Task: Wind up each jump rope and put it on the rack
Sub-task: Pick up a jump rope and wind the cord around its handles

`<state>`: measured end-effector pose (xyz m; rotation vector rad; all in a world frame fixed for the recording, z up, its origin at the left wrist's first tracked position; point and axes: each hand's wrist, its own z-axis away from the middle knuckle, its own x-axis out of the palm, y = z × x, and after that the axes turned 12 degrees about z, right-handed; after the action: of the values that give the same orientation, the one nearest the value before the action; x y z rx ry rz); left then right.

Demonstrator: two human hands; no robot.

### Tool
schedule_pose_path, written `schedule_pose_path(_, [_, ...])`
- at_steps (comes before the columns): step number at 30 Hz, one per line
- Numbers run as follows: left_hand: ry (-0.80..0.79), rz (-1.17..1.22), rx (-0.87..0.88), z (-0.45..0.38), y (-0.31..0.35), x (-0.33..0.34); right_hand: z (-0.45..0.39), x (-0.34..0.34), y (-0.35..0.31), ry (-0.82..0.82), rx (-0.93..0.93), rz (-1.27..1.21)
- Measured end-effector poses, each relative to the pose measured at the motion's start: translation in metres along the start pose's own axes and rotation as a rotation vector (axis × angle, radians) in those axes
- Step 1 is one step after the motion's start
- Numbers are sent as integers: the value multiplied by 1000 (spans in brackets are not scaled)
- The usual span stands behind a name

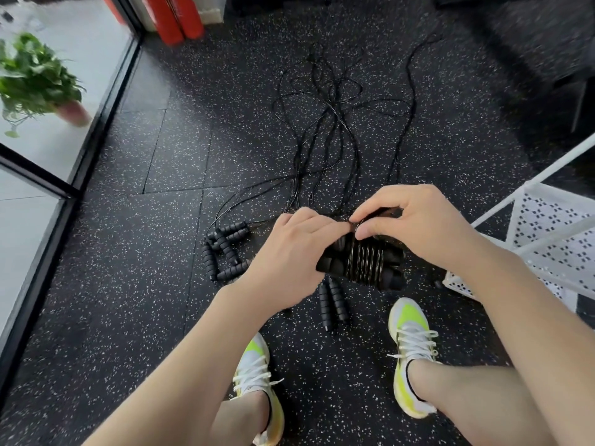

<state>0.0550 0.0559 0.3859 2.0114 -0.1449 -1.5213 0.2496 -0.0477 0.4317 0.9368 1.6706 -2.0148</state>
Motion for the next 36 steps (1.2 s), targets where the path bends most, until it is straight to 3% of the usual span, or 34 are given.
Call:
schedule_pose_path(5, [26,257,-40,2,10,-5,-2,-6,10,-60,37,-217])
schedule_pose_path(10, [120,530,-287,1,29,-16,-4,6,10,-111,137,-563])
schedule_pose_path(13, [251,610,-342,-2,32,-20,2,24,2,-69,183,-441])
schedule_pose_path(16, [362,581,-422,-5,29,-24,2,42,-4,-57,209,-508])
schedule_pose_path(26, [355,317,-510,-7,5,-21,12,52,-21,-59,93,106])
schedule_pose_path(36, [231,160,-379,-3,-4,-15,22,13,-50,9,-7,630])
